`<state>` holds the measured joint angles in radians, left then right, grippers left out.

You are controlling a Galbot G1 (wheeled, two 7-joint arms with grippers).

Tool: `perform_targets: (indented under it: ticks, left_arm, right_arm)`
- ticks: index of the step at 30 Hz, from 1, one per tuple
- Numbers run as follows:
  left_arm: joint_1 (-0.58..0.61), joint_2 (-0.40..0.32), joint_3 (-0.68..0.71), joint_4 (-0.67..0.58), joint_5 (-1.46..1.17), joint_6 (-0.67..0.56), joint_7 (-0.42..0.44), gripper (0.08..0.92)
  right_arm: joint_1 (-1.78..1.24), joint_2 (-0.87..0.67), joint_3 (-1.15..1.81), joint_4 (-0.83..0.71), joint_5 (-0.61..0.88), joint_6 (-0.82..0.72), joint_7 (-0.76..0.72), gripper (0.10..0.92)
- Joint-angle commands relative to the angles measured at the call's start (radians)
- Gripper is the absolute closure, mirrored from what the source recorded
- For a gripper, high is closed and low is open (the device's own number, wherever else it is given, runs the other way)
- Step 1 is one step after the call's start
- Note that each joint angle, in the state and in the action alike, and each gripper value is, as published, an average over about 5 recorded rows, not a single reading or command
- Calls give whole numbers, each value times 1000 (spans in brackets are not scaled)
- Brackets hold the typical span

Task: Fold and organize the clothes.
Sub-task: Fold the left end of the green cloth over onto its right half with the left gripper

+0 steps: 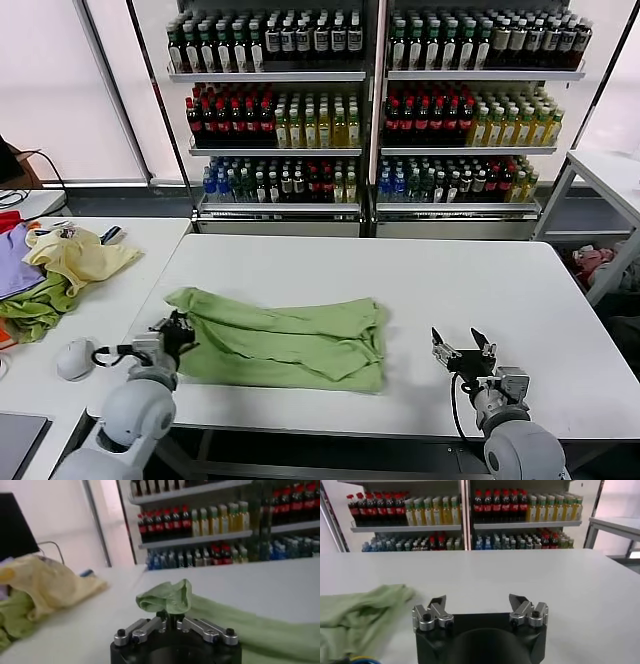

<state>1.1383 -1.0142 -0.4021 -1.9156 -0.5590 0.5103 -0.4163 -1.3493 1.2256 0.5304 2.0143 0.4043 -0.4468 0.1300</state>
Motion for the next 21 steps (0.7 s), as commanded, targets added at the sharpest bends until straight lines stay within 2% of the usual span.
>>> perform_targets:
  ticks: [1, 5, 9, 15, 21]
  left_arm:
    - [-4, 33, -54, -213, -265, 20, 9, 862]
    - [-6, -87, 42, -272, -422, 25, -8, 862]
    - [-30, -206, 140, -246, -543, 24, -30, 862]
    - [-145, -324, 252, -78, -544, 14, -52, 862]
    - [-232, -399, 328, 56, -467, 8, -53, 862]
  right_arm:
    - [-3, 1, -2, 4, -4, 0, 0, 203]
    - [-6, 1, -4, 6, -10, 0, 0, 203]
    - [-6, 2, -11, 3, -17, 1, -1, 203]
    - [-4, 3, -20, -6, -24, 6, -3, 203]
    - [-1, -5, -15, -13, -18, 12, -7, 203]
